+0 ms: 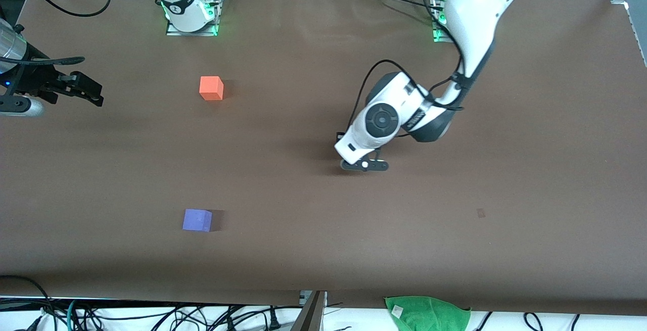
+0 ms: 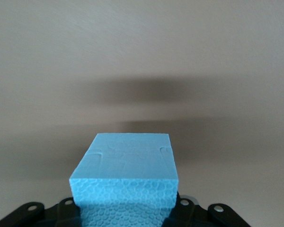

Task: Place blue block between orange and purple blocks
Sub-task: 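Carry the light blue cube with the left gripper toward the table middle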

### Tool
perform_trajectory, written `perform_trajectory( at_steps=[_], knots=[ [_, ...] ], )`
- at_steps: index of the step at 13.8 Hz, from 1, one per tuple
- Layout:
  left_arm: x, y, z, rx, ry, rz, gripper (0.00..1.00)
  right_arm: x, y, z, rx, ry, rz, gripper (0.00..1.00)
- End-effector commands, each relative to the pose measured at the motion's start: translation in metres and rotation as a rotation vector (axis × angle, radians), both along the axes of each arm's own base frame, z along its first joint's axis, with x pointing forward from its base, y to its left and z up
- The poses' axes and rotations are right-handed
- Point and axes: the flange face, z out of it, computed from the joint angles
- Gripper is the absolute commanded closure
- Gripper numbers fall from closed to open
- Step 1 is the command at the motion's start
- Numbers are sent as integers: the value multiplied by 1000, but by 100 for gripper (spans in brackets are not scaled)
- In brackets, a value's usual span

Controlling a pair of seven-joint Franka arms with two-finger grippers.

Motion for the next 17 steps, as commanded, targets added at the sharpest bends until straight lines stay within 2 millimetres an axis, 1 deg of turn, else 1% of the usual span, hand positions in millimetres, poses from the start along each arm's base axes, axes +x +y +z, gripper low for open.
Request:
perform_trajectory(
  at_steps=[1, 3, 5, 6, 7, 11, 12, 14, 15, 17],
  knots=[
    [-5, -14, -29, 6, 17, 0, 87, 3, 1, 5, 13, -6, 14, 0],
    [-16, -24, -44, 16, 33, -20, 85, 3, 1, 5, 13, -6, 14, 0],
    [-13, -22, -53, 11, 13, -14, 80, 3, 1, 6, 14, -9, 16, 0],
    [-12, -21, -56, 17, 11, -18, 60, 3, 1, 5, 14, -6, 16, 0],
    [-13, -20, -60, 22, 15, -17, 1, 3, 1, 5, 13, -6, 14, 0],
    [-9, -16, -48, 20, 10, -16, 0, 3, 1, 6, 14, -9, 13, 0],
    [-8, -15, -39, 23, 7, -18, 0, 4, 1, 4, 13, -5, 10, 0],
    [-8, -15, -9, 38, 25, -22, 0, 4, 1, 4, 13, -5, 8, 0],
    [-6, -13, 17, 37, 8, -27, 0, 4, 1, 4, 13, -5, 8, 0],
    [-5, -14, 61, 8, -26, -15, 0, 4, 2, 4, 15, -5, 7, 0]
  ],
)
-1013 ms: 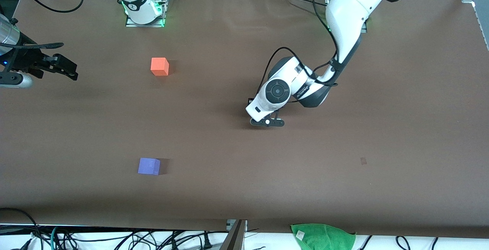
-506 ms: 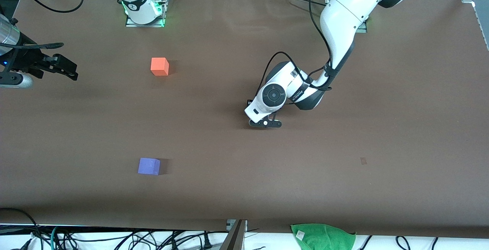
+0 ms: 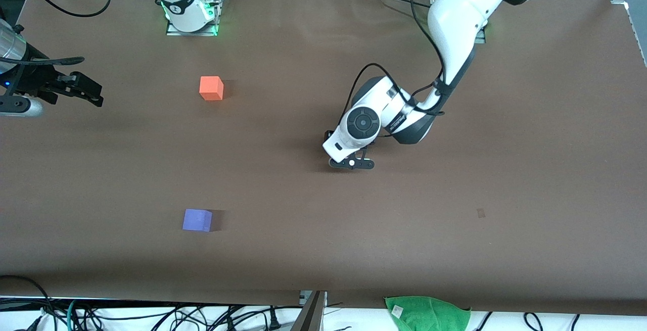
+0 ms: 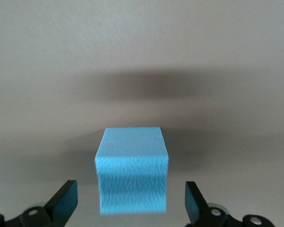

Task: Place blue block between orange and purple blocks
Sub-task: 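Carry the light blue cube with the left gripper toward the table middle, then lower the cube onto the table and open the left gripper, then retract the left gripper while the right gripper reaches toward the cube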

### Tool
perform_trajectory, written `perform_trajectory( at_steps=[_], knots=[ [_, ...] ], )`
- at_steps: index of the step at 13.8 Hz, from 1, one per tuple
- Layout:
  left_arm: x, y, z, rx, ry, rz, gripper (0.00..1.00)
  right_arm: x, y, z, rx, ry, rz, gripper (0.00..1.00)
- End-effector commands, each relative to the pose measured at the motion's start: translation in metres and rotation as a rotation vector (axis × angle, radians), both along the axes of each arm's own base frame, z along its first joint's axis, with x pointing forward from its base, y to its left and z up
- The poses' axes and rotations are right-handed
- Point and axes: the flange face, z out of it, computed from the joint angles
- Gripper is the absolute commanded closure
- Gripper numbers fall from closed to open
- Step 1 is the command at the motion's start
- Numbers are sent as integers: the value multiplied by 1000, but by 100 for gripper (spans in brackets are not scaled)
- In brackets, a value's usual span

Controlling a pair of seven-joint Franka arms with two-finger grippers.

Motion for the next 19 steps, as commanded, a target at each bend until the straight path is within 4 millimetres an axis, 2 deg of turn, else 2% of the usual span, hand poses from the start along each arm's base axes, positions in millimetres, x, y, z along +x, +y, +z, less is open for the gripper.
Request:
perform_trajectory(
  at_steps=[1, 3, 6, 7, 8, 9, 12, 13, 14, 16, 17, 18, 19],
  knots=[
    [0, 8, 75, -41, -31, 27, 0, 3, 1, 4, 15, -4, 8, 0],
    [3, 31, 130, -42, -32, 50, 0, 3, 2, 5, 15, -8, 8, 0],
    [10, 75, 193, -10, -72, 90, 0, 4, 3, 6, 16, -20, 15, 0],
    [18, 104, 215, 0, -83, 126, 0, 6, 3, 7, 16, -38, 16, 0],
    [24, 135, 231, 12, -77, 132, 0, 10, 4, -1, 16, -30, 19, 0],
    [27, 163, 244, 19, -67, 93, 0, 14, 4, -9, 17, -16, 20, 0],
    [36, 259, 271, 84, -43, 23, 0, 14, 6, -10, 18, -16, 23, 0],
    [37, 288, 279, 141, -49, -9, 0, 16, 13, -15, 15, -12, 36, 0],
    [40, 311, 285, 153, -56, -18, 0, 24, 20, -31, 7, 11, 49, 0],
    [42, 338, 294, 145, -67, -16, 0, 27, 24, -36, 8, 9, 55, 0],
    [44, 348, 298, 134, -81, -25, 0, 28, 32, -40, 8, 12, 69, 0],
    [39, 354, 309, 126, -101, -56, 0, 32, 41, -55, 5, 38, 83, 0],
    [33, 368, 322, 132, -132, -60, 0, 34, 49, -64, 4, 52, 94, 0]
  ],
)
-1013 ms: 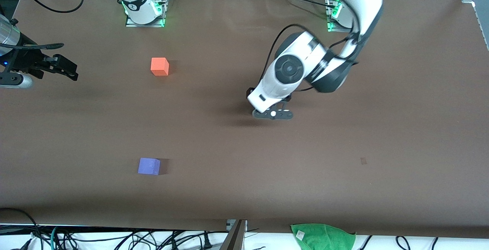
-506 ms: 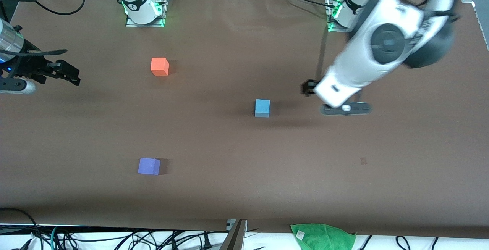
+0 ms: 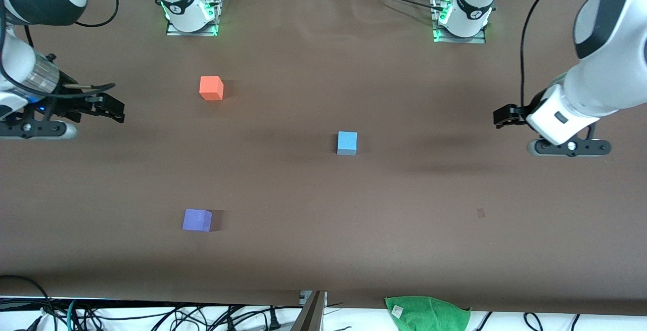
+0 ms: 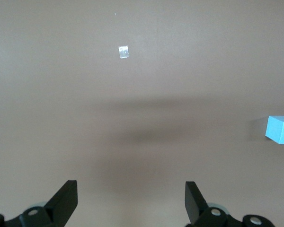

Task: Place blue block between orange and purple blocks
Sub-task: 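Retract the left gripper while the right gripper reaches toward the cube, then move the right gripper over the light blue cube and lower it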

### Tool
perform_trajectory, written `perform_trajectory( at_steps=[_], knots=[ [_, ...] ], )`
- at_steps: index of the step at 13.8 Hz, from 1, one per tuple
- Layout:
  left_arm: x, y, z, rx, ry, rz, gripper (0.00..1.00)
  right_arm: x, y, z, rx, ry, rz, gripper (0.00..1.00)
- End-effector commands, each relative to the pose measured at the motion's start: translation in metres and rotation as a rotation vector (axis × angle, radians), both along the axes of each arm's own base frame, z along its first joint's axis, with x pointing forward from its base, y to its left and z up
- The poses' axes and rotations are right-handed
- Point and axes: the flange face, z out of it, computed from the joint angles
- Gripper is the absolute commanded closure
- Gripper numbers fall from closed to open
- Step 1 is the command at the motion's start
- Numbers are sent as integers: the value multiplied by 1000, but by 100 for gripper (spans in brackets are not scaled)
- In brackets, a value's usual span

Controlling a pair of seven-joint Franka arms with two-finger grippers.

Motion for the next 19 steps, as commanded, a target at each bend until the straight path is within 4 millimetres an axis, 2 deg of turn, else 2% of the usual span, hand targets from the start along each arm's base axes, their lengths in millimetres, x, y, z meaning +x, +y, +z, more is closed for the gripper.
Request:
perform_trajectory(
  at_steps=[1, 2, 3, 4, 6, 9, 11, 13, 16, 19],
  knots=[
    [-29, 22, 26, 11, -60, -51, 0, 7, 22, -14, 3, 17, 38, 0],
    [-35, 35, 27, -24, -89, -34, 0, 5, 35, -14, 4, 14, 52, 0],
    [-37, 45, 23, -49, -107, -30, 0, 4, 57, -15, 10, -1, 66, 0],
    [-41, 53, 32, -59, -140, -29, 0, 4, 77, -21, 11, -4, 46, 0],
    [-52, 53, 43, -57, -166, -33, 0, 0, 125, -37, 9, -15, 14, 0],
    [-61, 47, 38, -43, -133, -40, 0, -12, 192, -53, 16, -45, -31, 0],
    [-60, 50, 35, -41, -118, -37, 0, -22, 234, -66, 22, -65, -55, 0],
    [-58, 50, 32, -40, -102, -37, 0, -33, 274, -90, 26, -64, -51, 0],
    [-59, 55, 30, -39, -86, -24, 0, -56, 339, -124, 44, -86, -161, 0],
    [-58, 56, 29, -39, -83, -21, 0, -68, 373, -162, 54, -85, -140, 0]
  ],
)
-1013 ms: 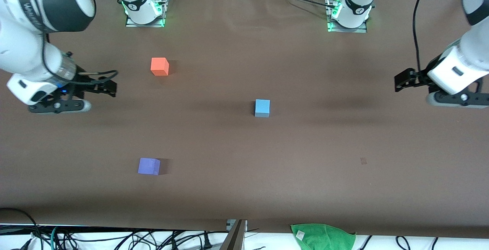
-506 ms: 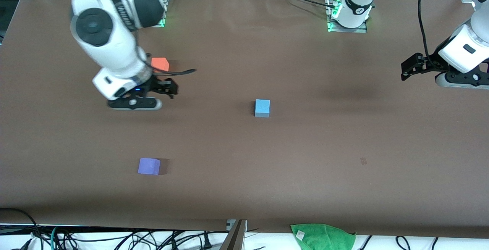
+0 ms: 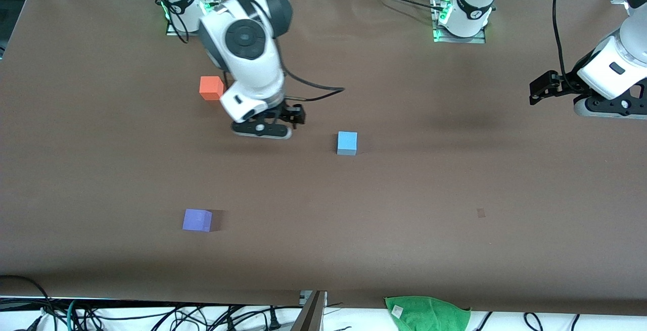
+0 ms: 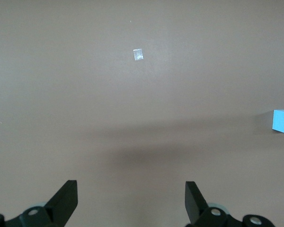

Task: Place blue block between orange and purple blocks
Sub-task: 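Move the right gripper over the light blue cube and lower it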

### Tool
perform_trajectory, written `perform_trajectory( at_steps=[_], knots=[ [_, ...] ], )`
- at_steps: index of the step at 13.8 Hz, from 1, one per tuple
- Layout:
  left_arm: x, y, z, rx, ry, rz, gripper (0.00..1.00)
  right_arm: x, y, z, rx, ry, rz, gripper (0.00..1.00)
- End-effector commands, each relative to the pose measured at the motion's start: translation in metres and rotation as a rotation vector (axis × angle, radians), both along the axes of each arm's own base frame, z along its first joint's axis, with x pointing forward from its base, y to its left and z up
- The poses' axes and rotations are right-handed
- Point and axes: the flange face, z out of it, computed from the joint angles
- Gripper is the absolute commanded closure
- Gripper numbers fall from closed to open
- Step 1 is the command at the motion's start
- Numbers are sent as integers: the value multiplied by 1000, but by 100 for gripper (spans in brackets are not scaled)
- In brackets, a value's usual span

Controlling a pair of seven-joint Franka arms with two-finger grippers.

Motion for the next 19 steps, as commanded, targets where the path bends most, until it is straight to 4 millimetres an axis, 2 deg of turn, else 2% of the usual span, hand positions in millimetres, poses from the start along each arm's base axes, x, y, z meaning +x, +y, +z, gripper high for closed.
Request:
perform_trajectory(
  at_steps=[1, 3, 6, 12, 19],
  knots=[
    [-3, 3, 0, -4, 10, -5, 0, -2, 23, -23, 18, -14, 3, 0],
    [-2, 5, 2, -4, 7, -1, 0, -14, 49, -43, 41, -31, 39, 0],
    [-2, 4, 5, -5, -1, -3, 0, -29, 73, -76, 47, -27, 70, 0],
    [0, 6, 3, -4, 4, 3, 0, -57, 125, -131, 150, -89, -100, 0],
    [3, 2, 6, -4, -4, -4, 0, -64, 150, -152, 143, -120, -52, 0]
  ],
)
